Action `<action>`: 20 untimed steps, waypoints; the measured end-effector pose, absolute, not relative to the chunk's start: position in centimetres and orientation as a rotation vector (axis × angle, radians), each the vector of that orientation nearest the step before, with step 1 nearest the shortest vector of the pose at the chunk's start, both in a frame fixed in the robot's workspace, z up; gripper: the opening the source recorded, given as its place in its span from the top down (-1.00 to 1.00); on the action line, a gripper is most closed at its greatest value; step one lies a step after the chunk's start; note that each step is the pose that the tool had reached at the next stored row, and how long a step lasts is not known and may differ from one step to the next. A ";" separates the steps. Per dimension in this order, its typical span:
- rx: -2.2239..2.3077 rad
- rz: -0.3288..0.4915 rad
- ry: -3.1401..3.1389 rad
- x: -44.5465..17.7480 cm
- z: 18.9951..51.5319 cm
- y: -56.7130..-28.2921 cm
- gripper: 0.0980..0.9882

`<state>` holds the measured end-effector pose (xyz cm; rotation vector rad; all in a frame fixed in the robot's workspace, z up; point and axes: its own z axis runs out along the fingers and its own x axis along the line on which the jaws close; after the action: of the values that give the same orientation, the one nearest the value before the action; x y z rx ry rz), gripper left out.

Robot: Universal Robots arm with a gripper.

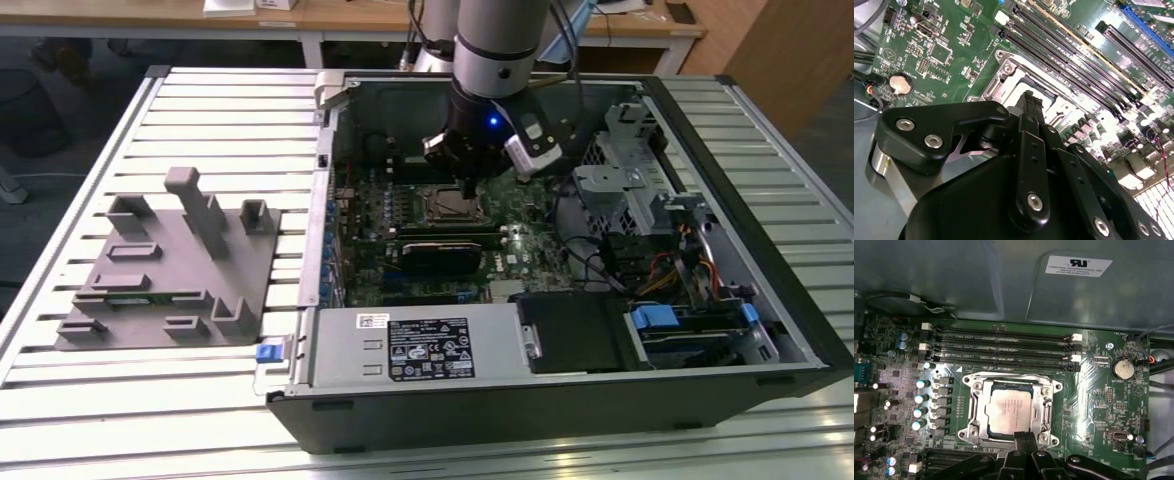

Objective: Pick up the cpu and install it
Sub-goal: 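Install the second cpu locking lever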

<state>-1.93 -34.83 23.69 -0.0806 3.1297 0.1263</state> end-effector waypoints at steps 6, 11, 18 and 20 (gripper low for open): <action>-0.073 0.125 3.130 -1.9 24.1 -35.1 0.98; -0.065 0.125 3.130 -1.9 24.0 -36.0 0.98; -0.064 0.125 3.139 -1.9 23.8 -36.4 0.98; -0.064 0.125 3.139 -1.9 23.7 -36.7 0.98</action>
<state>-1.93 -36.73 23.74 -0.0643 3.1394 0.1254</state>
